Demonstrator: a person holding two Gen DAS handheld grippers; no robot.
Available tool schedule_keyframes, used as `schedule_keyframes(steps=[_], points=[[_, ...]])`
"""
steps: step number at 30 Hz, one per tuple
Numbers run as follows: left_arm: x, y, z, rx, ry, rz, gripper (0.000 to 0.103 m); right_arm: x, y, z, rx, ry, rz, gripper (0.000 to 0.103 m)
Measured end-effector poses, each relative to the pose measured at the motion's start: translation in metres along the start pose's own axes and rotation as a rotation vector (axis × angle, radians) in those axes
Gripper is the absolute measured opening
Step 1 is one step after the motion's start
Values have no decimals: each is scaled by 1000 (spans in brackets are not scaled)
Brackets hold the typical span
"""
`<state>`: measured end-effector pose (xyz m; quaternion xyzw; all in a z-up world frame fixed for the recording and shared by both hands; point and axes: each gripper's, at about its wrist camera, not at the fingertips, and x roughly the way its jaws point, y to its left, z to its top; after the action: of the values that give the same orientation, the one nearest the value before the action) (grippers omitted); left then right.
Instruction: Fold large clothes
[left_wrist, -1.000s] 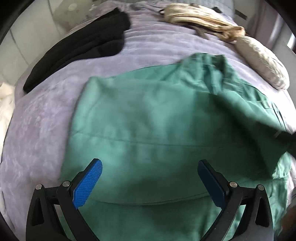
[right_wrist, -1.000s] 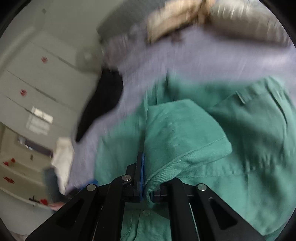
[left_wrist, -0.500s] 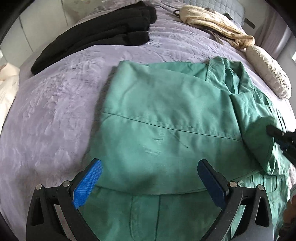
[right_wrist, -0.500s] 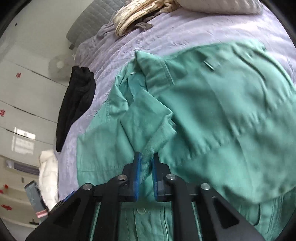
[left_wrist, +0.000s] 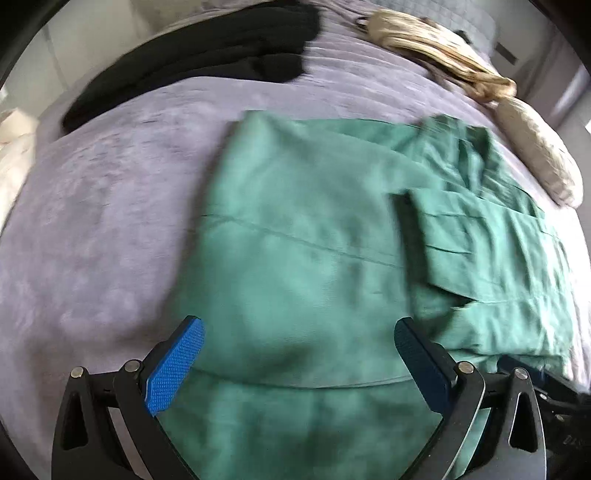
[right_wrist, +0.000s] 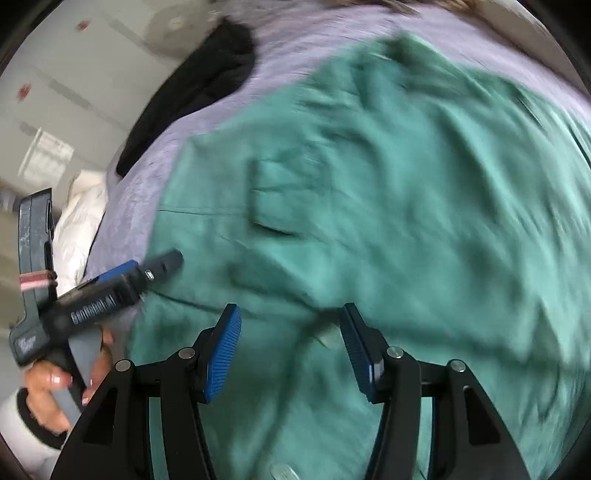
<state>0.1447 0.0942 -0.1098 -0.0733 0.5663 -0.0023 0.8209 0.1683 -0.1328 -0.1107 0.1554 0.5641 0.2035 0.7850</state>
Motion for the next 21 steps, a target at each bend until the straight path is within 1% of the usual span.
schedule_keyframes(steps=[2, 5, 8, 11, 12, 14, 15, 16, 17, 18, 19, 21], points=[[6, -17, 3, 23, 13, -38, 103, -17, -34, -14, 112, -6, 1, 60], [14, -40, 11, 46, 14, -64, 103, -38, -80, -27, 262, -43, 0, 61], [28, -58, 31, 76, 11, -89, 103, -68, -133, -45, 451, -127, 14, 63], [51, -67, 58, 69, 27, -117, 103, -89, -171, -55, 594, -209, 70, 63], [56, -70, 66, 65, 26, -129, 102, -93, -178, -56, 624, -230, 81, 64], [62, -77, 78, 76, 8, -130, 75, -100, -195, -57, 679, -272, 104, 64], [62, -81, 82, 88, 9, -136, 44, -100, -199, -57, 695, -285, 113, 64], [62, -85, 86, 93, 12, -144, 26, -100, -202, -56, 708, -296, 123, 64], [60, -86, 89, 92, 10, -140, 25, -100, -205, -56, 718, -302, 130, 64], [56, -86, 94, 96, -6, -153, 18, -100, -206, -55, 723, -301, 134, 64], [54, -86, 96, 103, -19, -155, 16, -100, -207, -54, 719, -296, 134, 64], [53, -86, 107, 126, -40, -164, 15, -101, -204, -54, 689, -276, 125, 64]])
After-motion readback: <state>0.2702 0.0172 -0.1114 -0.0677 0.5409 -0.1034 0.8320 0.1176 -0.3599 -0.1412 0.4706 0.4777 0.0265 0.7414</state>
